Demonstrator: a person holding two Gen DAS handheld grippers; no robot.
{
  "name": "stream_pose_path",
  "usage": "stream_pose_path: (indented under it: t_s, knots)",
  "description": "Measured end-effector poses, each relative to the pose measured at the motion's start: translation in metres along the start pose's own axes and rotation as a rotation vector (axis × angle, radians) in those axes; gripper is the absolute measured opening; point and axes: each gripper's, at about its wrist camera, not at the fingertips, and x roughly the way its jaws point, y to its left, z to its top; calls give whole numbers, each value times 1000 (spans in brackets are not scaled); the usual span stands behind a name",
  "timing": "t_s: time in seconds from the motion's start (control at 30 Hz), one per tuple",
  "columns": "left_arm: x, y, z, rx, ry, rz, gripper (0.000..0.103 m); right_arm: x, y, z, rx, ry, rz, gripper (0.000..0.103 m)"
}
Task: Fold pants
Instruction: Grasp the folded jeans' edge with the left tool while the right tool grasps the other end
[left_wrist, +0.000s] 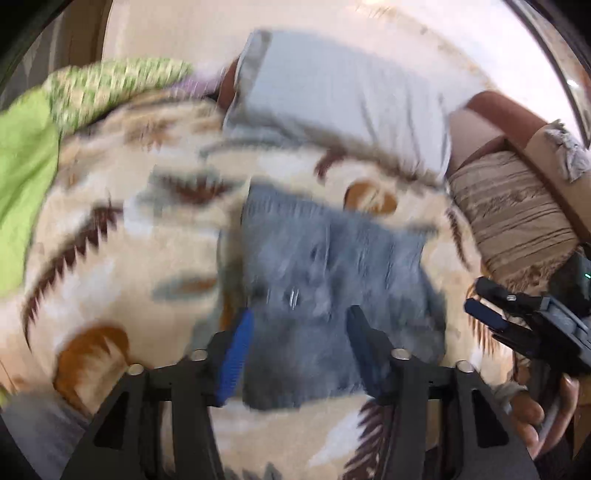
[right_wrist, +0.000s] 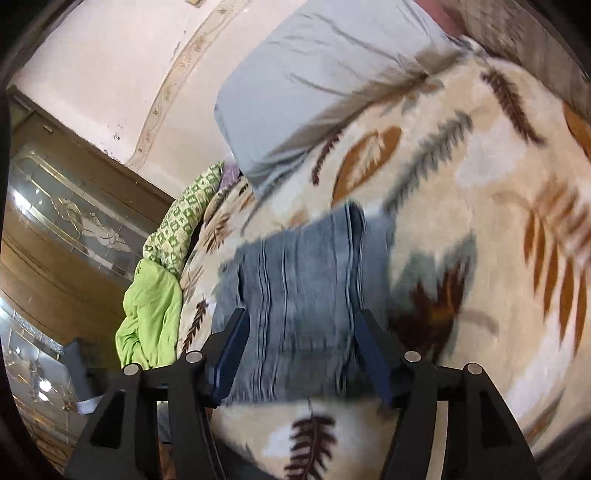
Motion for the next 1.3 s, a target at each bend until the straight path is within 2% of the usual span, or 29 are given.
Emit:
stream_pose_path:
  t_s: [0.03,0.13,0.23,0.3,0.37,0.43,0.53,0.57,0.63,0.7,0.73,0.8,0.9,1.03,1.13,1.2,1.3]
  knots:
    - [0,-1,10,-4,-15,-6,72,2,1,8,-16,-1,-5,62]
    - [24,-3,40,16,17,-33,72,15,-2,37,-32,15,6,62]
    - [73,4,71,-2,73,-50,71,36,-5,62,-49,27,24,62]
    - [107,16,83,-48,125,-18,67,53,-15,75,-29,56,27,62]
    - [131,32,84,-130,184,-58,63,67,-28,85,11,55,64,62]
    - [144,44,82,-180,199,-88,64,81,-38,86,17,72,110,62]
    - [163,54,82,-221,241,-128,63,94,-39,81,-5,100,97,60]
    - [167,55,81,-235,240,-128,63,98,-39,80,-8,113,79,56]
    - [179,55,84,-233,237,-125,60,107,-39,79,-17,140,15,40]
    - [187,52,86,-186,226,-95,54,107,-42,77,-9,155,20,23]
    - [193,48,84,-171,225,-78,53,108,-42,77,-15,160,18,18]
    - [188,39,82,-156,207,-59,44,107,-40,77,-34,157,9,14]
    - [181,35,80,-142,199,-54,38,102,-31,75,-95,135,-31,13]
    - [176,37,79,-153,197,-67,37,92,-21,75,-136,102,-54,11]
    - [178,34,77,-125,205,-45,37,108,-26,72,-140,143,-111,10]
    - [178,33,77,-118,204,-36,38,115,-30,68,-121,169,-115,10]
    - [177,33,78,-127,203,-42,39,112,-29,69,-131,159,-123,10]
